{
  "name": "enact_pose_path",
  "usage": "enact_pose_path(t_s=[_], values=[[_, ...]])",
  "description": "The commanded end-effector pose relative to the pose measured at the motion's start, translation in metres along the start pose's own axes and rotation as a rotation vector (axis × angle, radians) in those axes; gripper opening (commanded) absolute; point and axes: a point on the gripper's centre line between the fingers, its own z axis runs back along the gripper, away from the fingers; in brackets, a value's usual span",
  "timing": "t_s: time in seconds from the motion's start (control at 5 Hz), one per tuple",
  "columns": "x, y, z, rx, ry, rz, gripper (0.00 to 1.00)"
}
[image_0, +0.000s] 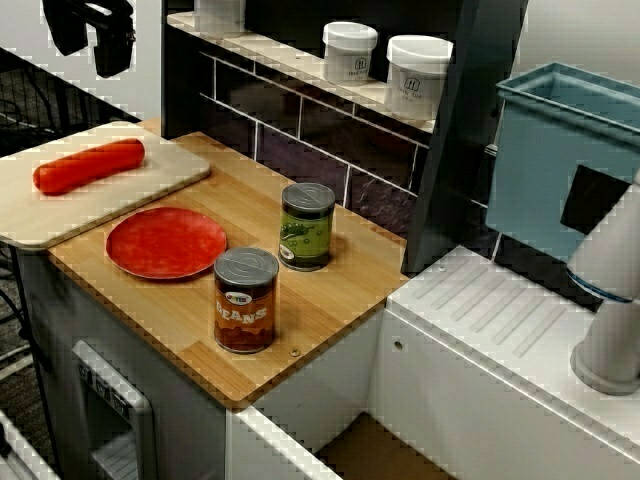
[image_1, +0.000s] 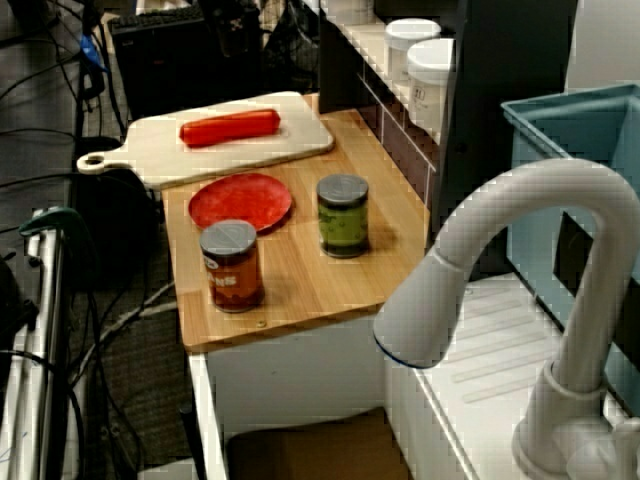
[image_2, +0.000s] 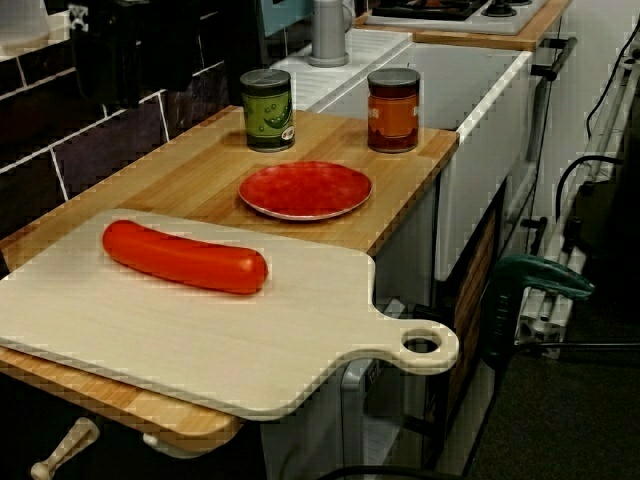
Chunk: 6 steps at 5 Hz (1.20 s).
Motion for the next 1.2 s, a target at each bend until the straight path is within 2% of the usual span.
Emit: enact_pose_path(t_s=[0.0,0.4,0.6,1.0], values=[[0.006,0.009,0.016,0.022,-0.045,0.019,1.0],[0.006,0.009,0.016,0.022,-0.045,0.019,1.0],[-0.002,0.008,-0.002,0.033,-0.025,0.027,1.0],[-0.007,0.019,-0.029,0.069,-0.072,0.021,1.0]])
